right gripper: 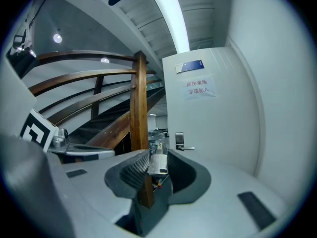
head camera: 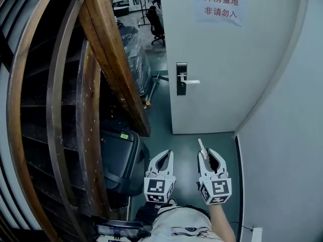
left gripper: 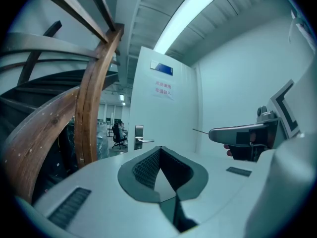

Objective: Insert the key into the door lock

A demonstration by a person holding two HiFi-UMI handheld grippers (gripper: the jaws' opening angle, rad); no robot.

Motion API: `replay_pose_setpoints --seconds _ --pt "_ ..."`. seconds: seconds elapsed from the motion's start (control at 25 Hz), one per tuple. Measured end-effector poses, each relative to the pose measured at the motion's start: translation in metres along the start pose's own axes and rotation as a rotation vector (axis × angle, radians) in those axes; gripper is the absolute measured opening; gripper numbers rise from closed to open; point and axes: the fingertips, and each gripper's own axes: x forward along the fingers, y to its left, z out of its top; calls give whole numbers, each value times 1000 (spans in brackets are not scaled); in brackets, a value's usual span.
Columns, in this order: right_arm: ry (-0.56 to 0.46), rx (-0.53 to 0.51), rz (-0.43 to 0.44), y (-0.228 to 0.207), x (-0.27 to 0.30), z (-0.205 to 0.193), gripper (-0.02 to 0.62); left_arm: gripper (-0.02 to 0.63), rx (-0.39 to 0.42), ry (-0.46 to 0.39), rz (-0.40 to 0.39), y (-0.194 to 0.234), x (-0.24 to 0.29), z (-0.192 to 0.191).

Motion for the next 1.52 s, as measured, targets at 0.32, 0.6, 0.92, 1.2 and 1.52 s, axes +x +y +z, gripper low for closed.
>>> replay_pose_setpoints --seconds 0.32,0.6,0.92,1.2,1.52 --pt "33 0 -18 10 30 -13 118 5 -5 26 -16 27 17 -11" --pt "80 10 -10 -6 88 -33 118 5 -23 46 17 56 60 -26" --pt "113 1 32 -58 217 -55 119 5 4 58 72 94 159 -33" --pt "139 -46 11 -102 339 -91 119 5 -8 72 127 135 220 -55" --pt "159 -80 -36 -127 425 -139 118 5 -35 75 136 169 250 -109"
